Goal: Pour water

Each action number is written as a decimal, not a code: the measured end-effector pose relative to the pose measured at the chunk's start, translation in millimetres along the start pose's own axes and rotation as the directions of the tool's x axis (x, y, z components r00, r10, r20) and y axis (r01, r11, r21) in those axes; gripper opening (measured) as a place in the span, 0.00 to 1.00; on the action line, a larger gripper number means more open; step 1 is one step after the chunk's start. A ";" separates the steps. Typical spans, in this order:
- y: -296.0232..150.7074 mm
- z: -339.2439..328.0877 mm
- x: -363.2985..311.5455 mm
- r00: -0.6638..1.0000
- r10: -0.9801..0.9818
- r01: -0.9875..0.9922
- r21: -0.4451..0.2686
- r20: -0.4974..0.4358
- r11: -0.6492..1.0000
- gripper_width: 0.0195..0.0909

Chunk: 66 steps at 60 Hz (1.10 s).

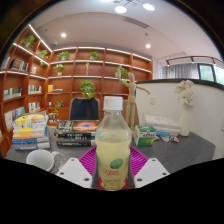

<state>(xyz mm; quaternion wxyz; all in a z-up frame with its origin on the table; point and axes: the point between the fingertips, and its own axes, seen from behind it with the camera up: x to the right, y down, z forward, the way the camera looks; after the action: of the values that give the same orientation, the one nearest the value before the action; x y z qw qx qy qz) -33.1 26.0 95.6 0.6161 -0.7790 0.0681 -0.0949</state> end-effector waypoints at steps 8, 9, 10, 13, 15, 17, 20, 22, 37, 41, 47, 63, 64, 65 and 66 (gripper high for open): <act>-0.3 -2.8 1.7 1.000 0.027 -0.027 0.010 0.002 1.000 0.38; -0.5 -2.9 1.9 1.000 0.030 -0.030 0.012 0.002 0.999 0.38; -0.4 -3.1 2.8 0.999 0.035 -0.035 0.014 -0.002 0.999 0.39; -0.8 -3.4 8.9 0.998 0.057 -0.056 0.023 -0.019 0.998 0.47; 0.1 -5.7 12.0 0.997 0.069 -0.068 0.025 -0.033 0.997 0.62; 2.4 -8.6 13.6 0.996 0.077 -0.077 0.017 -0.038 0.997 0.78; 3.6 -14.0 12.6 0.996 0.083 -0.082 0.007 -0.021 0.997 0.88; 1.2 -21.4 11.2 0.996 0.085 -0.085 0.013 -0.011 0.996 0.88; -3.9 -110.1 -1.8 0.998 0.041 -0.040 -0.017 0.057 0.999 0.88; -1.4 -138.0 -1.8 0.998 0.020 -0.018 -0.037 0.057 0.999 0.89; -1.0 -174.8 -8.4 0.997 0.003 0.002 -0.053 0.080 0.999 0.89; -5.0 -232.6 -37.9 0.985 -0.008 0.015 -0.044 0.174 0.999 0.89; -5.5 -235.0 -39.5 0.984 -0.009 0.017 -0.043 0.179 0.999 0.89; -4.9 -234.8 -40.4 0.983 -0.010 0.019 -0.042 0.185 0.999 0.88; -5.4 -238.0 -42.0 0.982 -0.012 0.020 -0.042 0.191 0.999 0.88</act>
<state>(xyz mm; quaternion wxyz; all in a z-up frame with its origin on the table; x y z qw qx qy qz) -129.1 -188.8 151.2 0.6019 -0.7982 0.0044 -0.0233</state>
